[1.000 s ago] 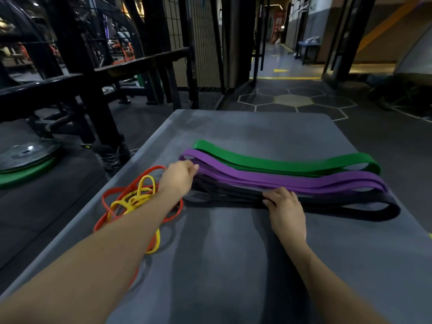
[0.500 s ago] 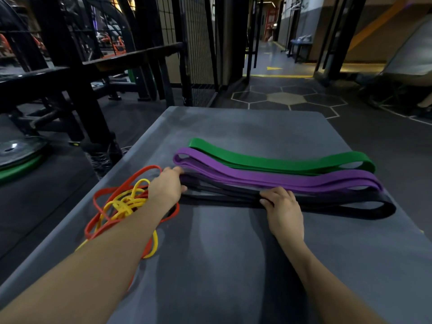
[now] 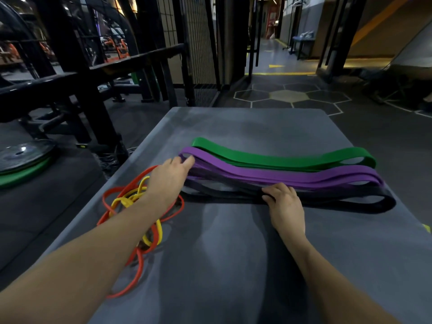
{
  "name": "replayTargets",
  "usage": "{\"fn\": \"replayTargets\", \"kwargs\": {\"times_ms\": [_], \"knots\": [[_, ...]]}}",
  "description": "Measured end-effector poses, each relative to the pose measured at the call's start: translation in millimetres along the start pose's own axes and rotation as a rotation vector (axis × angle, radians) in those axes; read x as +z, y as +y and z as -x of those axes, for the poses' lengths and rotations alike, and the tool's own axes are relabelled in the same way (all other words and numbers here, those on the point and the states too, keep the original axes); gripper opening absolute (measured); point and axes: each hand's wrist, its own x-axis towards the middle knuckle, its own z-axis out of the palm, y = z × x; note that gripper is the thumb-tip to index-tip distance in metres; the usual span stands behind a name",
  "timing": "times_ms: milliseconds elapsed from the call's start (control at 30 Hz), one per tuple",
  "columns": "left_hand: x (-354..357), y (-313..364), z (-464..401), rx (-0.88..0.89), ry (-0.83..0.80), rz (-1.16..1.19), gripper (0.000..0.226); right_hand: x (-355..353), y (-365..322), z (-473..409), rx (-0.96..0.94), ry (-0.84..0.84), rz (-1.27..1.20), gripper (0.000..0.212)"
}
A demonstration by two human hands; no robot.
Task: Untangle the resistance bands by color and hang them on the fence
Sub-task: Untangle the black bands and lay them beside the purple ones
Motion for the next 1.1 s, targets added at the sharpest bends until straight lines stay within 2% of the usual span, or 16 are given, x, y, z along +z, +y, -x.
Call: {"fn": "replayTargets", "kwargs": {"times_ms": [133,233,467,833,900,933,1000,1100], "knots": [[-3.7,-6.1,11.6,0.248,0.049,-0.199,0.027,0.3,-0.8,-0.9,-0.009,0.002,-0.008,0.017],[-6.0,-3.2,19.2,0.401,0.032,-0.237,0.027,-0.2,-1.4,-0.7,-0.009,0.001,-0.005,0.017],[-4.5,-1.7,31.7,0.537,0.069,-0.300,0.025,-3.2,-3.1,0.0,-0.013,0.007,-0.008,0.018],[5.2,-12.4,34.1,0.524,0.120,-0.183,0.017,-5.8,-7.0,1.0,-0.055,0.006,0.055,0.011],[5.2,-12.6,33.7,0.555,0.081,-0.172,0.016,-5.8,-8.0,1.7,-0.065,0.004,0.076,0.011],[4.6,-12.2,33.2,0.566,0.041,-0.171,0.024,-6.7,-8.7,2.1,-0.072,0.000,0.087,0.011],[2.0,-9.7,32.9,0.552,-0.024,-0.170,0.033,-9.0,-7.6,1.7,-0.071,-0.040,0.117,0.013],[0.5,-3.9,33.6,0.495,-0.089,-0.162,0.031,-16.3,-2.9,-2.1,-0.122,-0.215,0.191,0.029]]}}
